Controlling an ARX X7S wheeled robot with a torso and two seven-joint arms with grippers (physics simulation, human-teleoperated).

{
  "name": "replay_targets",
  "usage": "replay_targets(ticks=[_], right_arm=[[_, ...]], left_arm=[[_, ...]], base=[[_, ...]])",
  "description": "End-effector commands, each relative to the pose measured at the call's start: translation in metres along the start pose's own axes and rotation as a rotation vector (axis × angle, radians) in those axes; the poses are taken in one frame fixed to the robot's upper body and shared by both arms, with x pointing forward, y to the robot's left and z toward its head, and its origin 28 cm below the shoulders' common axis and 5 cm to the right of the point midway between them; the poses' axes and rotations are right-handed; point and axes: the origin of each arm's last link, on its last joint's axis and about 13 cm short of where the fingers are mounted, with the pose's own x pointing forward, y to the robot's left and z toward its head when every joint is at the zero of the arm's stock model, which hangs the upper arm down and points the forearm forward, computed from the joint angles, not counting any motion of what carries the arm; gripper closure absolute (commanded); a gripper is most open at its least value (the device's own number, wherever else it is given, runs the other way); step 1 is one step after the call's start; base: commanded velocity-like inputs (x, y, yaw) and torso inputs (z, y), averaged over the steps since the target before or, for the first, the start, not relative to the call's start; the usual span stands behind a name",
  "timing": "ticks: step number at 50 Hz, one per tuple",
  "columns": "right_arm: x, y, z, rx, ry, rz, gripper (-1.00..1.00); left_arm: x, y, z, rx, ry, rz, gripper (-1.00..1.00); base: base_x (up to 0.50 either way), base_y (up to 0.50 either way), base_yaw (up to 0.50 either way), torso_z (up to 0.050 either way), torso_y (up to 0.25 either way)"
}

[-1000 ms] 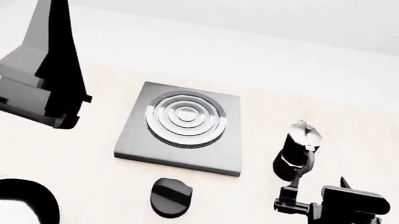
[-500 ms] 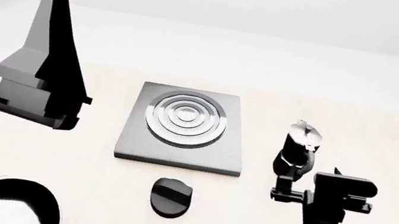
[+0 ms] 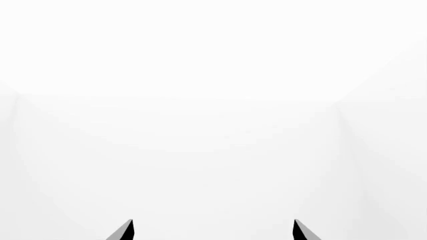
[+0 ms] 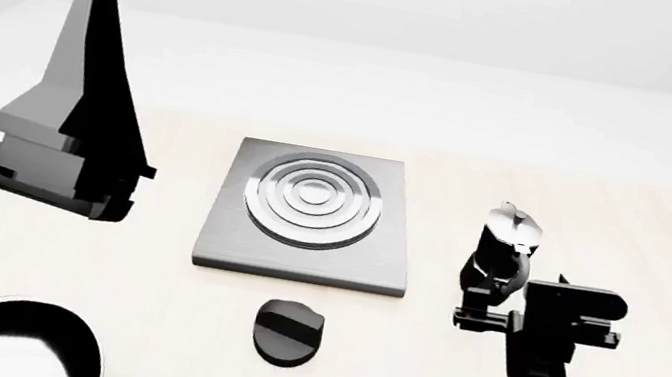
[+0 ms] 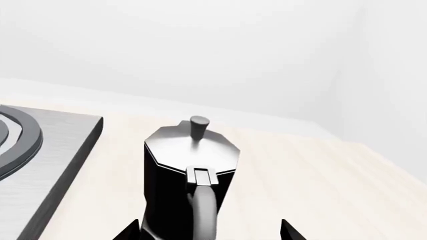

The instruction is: Turn on the stove and put the moka pot on it.

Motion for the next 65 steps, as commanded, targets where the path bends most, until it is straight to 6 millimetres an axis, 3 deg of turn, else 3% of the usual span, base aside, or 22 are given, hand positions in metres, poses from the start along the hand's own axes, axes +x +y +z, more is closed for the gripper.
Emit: replay_targets(ticks=[1, 39, 42, 44, 52, 54, 65], right_arm=[[0.002, 0.003, -0.002, 0.004, 0.008, 0.006, -1.0], [0.006, 0.006, -0.009, 0.023, 0.032, 0.008, -1.0], [0.006, 0.009, -0.018, 0.023, 0.032, 0.008, -1.0], [0.006, 0.007, -0.008, 0.023, 0.032, 0.008, -1.0], [0.006, 0.006, -0.01, 0.021, 0.037, 0.004, -1.0], [0.006, 0.008, -0.018, 0.02, 0.038, 0.004, -1.0], [0.007, 0.003, -0.013, 0.021, 0.042, -0.004, -1.0]], left_arm=[[-0.001, 0.0, 0.0, -0.005, 0.001, 0.0, -1.0], [-0.001, 0.001, 0.0, -0.025, 0.008, 0.002, -1.0], [-0.002, 0.001, 0.0, -0.026, 0.007, 0.001, -1.0], [-0.002, 0.001, 0.001, -0.027, 0.007, 0.002, -1.0], [-0.002, 0.001, -0.001, -0.031, 0.011, 0.001, -1.0], [-0.002, 0.001, -0.001, -0.031, 0.012, 0.001, -1.0], [-0.002, 0.0, -0.002, -0.034, 0.013, -0.002, -1.0]], base=[[0.0, 0.0, 0.0, 0.0, 0.0], [0.0, 0.0, 0.0, 0.0, 0.0], [0.0, 0.0, 0.0, 0.0, 0.0], [0.0, 0.0, 0.0, 0.0, 0.0], [0.0, 0.0, 0.0, 0.0, 0.0], [0.0, 0.0, 0.0, 0.0, 0.0], [0.0, 0.0, 0.0, 0.0, 0.0]])
